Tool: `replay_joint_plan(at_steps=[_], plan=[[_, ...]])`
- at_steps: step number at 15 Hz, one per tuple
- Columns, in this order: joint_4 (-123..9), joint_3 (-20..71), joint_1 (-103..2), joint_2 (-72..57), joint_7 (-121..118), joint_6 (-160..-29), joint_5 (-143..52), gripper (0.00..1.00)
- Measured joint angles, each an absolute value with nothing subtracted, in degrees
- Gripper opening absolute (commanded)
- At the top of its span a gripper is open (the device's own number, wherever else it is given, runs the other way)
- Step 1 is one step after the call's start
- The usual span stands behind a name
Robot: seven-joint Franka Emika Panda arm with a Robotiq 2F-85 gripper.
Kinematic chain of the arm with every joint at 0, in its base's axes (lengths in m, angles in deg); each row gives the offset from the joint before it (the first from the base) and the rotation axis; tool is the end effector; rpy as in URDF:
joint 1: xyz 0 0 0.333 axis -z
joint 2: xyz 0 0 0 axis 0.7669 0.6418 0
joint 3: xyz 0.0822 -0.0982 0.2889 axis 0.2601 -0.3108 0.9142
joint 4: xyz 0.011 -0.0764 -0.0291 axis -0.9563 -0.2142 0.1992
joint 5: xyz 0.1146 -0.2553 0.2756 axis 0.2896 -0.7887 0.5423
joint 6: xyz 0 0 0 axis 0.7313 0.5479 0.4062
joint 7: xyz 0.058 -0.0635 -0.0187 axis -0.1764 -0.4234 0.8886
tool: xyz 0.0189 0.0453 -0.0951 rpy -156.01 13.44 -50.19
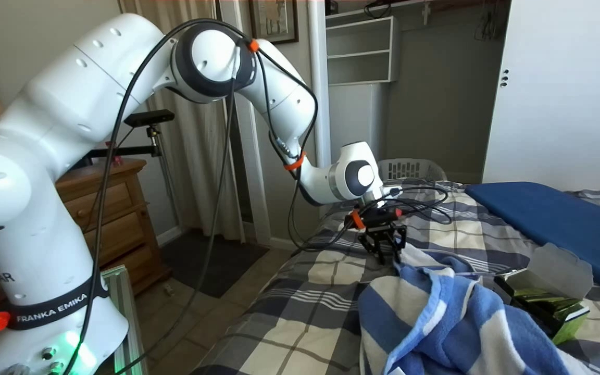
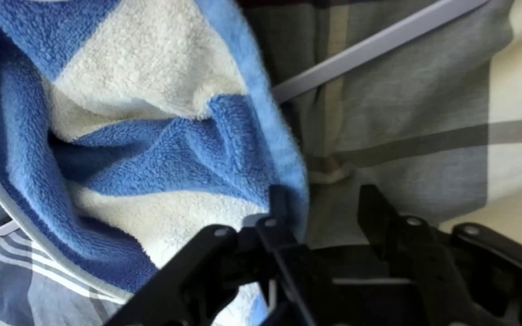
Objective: Pull the white and blue towel to the left
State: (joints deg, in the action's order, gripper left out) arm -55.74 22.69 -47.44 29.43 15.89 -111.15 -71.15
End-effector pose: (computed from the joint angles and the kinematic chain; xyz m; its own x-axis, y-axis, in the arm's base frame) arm 0.6861 -0.0905 0.0962 0.8595 0.5075 -0.0612 0.4938 -0.7932 0.3565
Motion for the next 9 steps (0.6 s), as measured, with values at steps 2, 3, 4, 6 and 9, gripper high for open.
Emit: replay_joint_plan(at_steps=[2,3,4,6,9], plan=[[-55.4,22.7,-47.4,29.3,15.9,-111.3,-71.1,0.9],[-55.2,22.6,-47.4,29.3,15.9,-111.3,-71.1,0.86],[-55.1,22.5,-47.4,29.3,15.9,-111.3,-71.1,0.87],[-55.0,22.3,-47.4,29.3,15.9,-111.3,-70.9,0.79],[-54.9,21.8,-47.4,29.3,15.9,-111.3,-70.9,0.58]])
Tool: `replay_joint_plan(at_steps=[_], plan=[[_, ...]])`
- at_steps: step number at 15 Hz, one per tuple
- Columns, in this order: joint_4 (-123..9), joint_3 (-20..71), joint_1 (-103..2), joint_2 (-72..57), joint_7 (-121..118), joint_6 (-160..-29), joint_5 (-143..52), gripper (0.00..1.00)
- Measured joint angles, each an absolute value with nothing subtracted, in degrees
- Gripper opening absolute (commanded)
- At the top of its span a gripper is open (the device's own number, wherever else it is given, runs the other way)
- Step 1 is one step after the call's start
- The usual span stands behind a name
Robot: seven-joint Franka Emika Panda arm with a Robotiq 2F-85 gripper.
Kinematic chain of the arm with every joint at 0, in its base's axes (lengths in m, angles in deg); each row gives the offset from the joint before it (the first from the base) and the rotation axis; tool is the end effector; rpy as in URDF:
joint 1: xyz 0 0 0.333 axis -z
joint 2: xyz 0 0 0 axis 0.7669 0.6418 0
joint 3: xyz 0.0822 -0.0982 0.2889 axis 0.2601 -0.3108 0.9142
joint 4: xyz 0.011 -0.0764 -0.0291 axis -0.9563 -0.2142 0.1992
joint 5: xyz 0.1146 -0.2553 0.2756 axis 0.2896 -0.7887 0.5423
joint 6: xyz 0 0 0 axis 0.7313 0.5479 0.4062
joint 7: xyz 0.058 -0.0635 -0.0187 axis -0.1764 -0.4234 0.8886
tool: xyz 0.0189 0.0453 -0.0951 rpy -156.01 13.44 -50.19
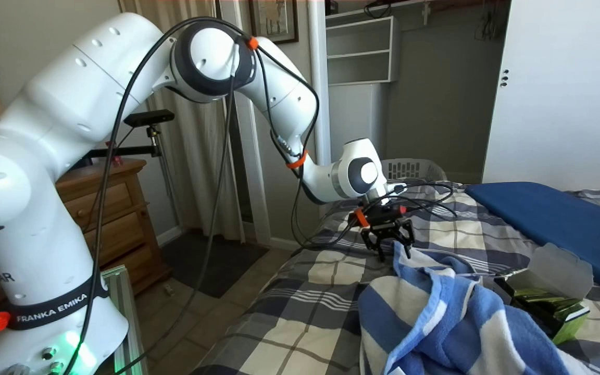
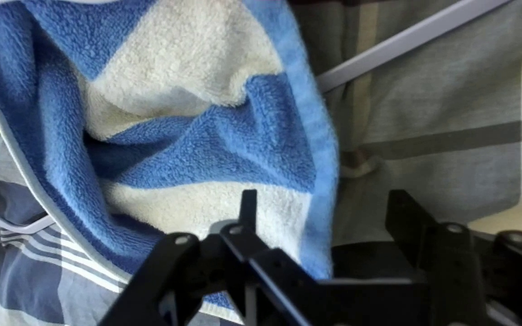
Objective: Pull the white and blue towel to the left
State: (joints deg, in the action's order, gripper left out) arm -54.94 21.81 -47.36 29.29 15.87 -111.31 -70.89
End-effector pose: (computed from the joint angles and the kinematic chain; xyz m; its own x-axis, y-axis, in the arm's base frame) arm 0.6908 -0.1007 0.1044 0.8666 0.4965 -0.0502 0.4772 -0.7952 0.3741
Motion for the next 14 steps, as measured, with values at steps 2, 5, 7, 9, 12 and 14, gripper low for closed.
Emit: replay_joint_plan(at_steps=[2,5,7,9,12,14], plan=[[-54.9,21.3,-47.4,29.3,15.8,-111.3,-70.9,0.48],[-54.8,20.6,-47.4,29.3,15.8,-111.3,-70.9,0.33],[-54.8,20.3,-47.4,29.3,15.7,-111.3,-70.9,0.2],[-54.8,20.1,-47.4,29.4,15.7,-111.3,-70.9,0.01],[-54.8,20.0,-47.4,29.5,15.7,-111.3,-70.9,0.0],[-54.8,20.0,-47.4,29.5,15.7,-111.3,-70.9,0.01]])
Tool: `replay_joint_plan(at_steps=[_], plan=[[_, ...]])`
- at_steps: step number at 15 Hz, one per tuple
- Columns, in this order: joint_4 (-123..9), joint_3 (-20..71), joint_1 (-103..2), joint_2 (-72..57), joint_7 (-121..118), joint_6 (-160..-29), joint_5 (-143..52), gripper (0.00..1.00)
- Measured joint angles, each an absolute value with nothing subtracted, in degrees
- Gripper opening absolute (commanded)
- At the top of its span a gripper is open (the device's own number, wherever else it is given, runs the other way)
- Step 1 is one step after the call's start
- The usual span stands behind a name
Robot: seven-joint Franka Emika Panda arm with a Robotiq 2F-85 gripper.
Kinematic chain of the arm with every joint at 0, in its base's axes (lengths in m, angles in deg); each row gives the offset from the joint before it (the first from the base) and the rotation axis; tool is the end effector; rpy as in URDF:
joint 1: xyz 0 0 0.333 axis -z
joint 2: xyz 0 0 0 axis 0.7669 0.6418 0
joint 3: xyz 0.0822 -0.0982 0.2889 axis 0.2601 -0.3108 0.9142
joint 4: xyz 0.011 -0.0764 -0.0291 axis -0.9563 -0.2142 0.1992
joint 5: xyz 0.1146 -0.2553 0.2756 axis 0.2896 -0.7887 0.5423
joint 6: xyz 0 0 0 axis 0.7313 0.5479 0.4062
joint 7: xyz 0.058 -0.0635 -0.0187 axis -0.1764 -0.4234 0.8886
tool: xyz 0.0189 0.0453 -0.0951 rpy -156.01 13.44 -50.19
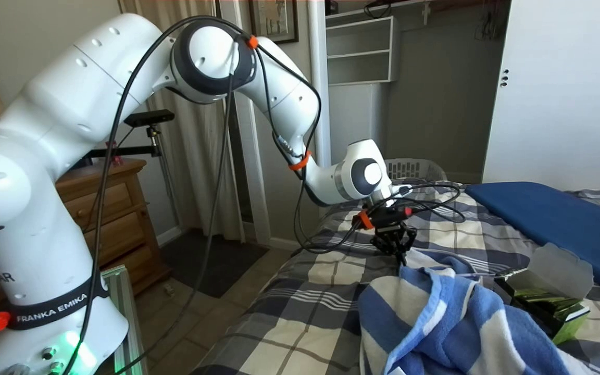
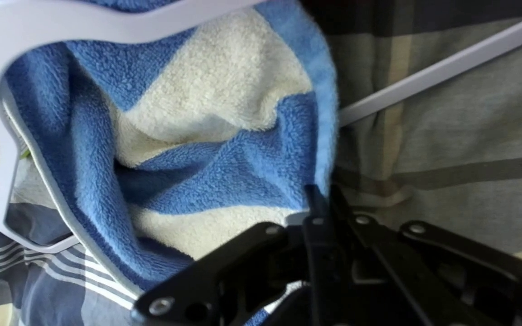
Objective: Pull the white and blue towel to the left
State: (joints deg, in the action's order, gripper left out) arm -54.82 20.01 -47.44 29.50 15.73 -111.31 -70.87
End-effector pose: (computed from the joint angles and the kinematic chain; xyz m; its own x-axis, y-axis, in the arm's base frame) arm 0.6886 -0.1184 0.1047 0.8761 0.4779 -0.0639 0.4623 -0.7949 0.3929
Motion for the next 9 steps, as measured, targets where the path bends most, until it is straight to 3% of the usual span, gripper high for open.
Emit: replay_joint_plan(at_steps=[4,9], plan=[[-54.8,21.9,-46.7,29.3,16.3,-113.1,-68.7,0.01],[-55.1,28.3,-43.6,28.2,19.9,-124.4,-64.3,0.01]])
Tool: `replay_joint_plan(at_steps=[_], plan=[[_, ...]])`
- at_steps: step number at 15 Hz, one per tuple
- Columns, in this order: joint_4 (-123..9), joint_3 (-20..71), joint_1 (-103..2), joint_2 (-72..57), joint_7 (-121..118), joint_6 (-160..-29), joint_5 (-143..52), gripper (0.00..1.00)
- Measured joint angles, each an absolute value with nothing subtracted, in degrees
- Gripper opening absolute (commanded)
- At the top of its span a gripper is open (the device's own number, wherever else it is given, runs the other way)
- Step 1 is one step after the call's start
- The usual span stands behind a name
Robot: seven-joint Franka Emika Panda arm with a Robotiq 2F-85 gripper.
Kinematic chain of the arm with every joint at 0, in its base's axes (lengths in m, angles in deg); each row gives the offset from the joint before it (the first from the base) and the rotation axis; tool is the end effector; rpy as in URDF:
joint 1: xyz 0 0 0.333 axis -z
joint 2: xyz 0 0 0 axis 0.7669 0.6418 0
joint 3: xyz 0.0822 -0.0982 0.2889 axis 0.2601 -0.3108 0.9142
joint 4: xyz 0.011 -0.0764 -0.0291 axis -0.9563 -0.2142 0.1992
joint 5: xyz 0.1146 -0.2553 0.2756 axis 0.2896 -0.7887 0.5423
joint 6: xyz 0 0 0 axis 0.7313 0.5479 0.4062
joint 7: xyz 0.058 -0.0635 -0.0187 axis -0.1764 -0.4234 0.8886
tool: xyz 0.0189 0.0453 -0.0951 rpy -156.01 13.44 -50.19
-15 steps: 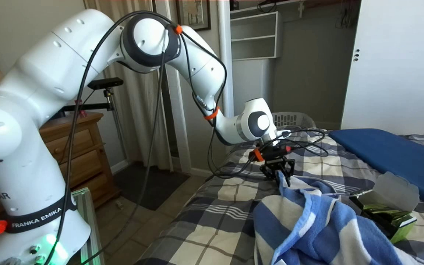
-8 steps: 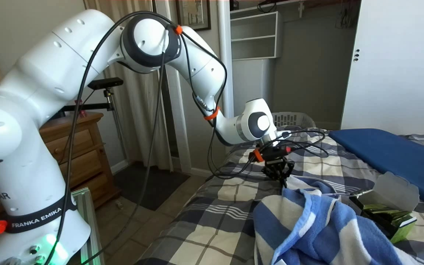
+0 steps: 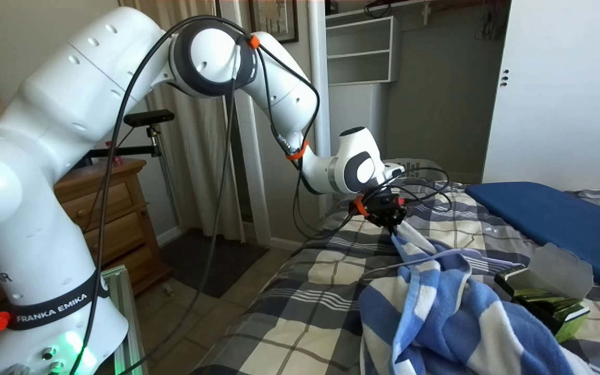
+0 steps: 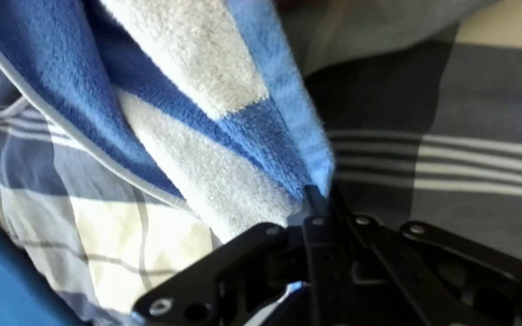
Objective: Pull the white and blue towel to the left
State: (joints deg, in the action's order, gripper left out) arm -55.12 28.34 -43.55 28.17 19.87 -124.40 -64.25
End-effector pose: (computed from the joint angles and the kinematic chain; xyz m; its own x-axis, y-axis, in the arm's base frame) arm 0.7144 -0.0724 0.1390 0.8201 0.5177 0.2437 0.4341 -0.8404 0.3244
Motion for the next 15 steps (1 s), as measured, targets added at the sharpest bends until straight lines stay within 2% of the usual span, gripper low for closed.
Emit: replay_joint_plan(at_steps=[5,15], plan=[[-56.6,40.3,-35.1,27.9,26.4,-134.6,-60.7,0.01],[-60.4,78.4,-3.7,38.2,49.8,-135.6,-60.5,0.01]])
